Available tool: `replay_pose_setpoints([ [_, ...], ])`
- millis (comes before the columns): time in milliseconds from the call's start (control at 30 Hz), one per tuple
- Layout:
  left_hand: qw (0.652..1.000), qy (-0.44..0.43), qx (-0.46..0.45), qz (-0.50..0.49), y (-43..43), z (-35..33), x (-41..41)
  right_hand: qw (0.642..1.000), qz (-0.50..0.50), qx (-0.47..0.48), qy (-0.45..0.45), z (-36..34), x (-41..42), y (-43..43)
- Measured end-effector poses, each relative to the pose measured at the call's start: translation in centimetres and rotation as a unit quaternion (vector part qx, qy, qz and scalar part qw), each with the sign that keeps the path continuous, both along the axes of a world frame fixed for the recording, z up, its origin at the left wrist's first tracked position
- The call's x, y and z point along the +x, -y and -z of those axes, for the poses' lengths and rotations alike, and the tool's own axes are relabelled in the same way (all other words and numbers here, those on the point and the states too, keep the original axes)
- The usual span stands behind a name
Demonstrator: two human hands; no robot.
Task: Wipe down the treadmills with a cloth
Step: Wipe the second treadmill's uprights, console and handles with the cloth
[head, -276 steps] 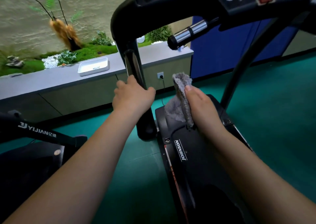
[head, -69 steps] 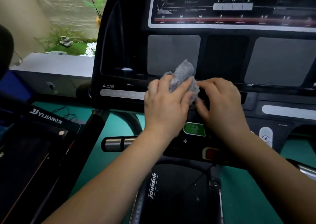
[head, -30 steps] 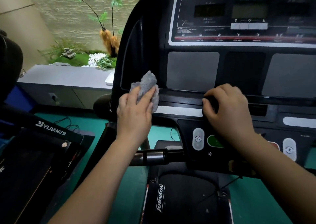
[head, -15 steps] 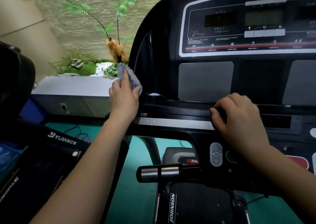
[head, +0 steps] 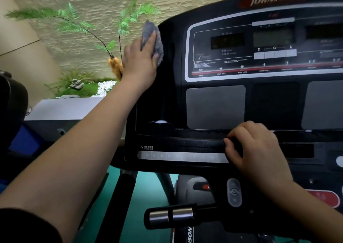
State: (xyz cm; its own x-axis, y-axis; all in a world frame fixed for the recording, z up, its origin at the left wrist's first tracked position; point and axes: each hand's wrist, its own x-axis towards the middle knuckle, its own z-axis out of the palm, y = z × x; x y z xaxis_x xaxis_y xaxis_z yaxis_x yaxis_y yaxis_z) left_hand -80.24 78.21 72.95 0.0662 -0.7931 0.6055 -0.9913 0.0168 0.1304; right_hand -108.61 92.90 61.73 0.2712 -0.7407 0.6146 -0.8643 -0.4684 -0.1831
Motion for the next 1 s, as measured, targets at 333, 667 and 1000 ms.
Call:
replay_pose_setpoints([
  [333,1.000,0.013,-0.006,0.015,3.3,-3.4,-3.6,1.000,-0.002,-0.009,0.007,0.2,0.0,0.2],
  [667,0.997,-0.052,-0.024,0.050,-2.7,2.4,-6.8,1.000,0.000,-0.012,0.014,0.3,-0.1,0.1],
  [1000,0.975,-0.134,0.095,0.152,-11.2,7.9,-6.1,0.999,0.000,-0.018,0.028,0.2,-0.2,-0.1],
])
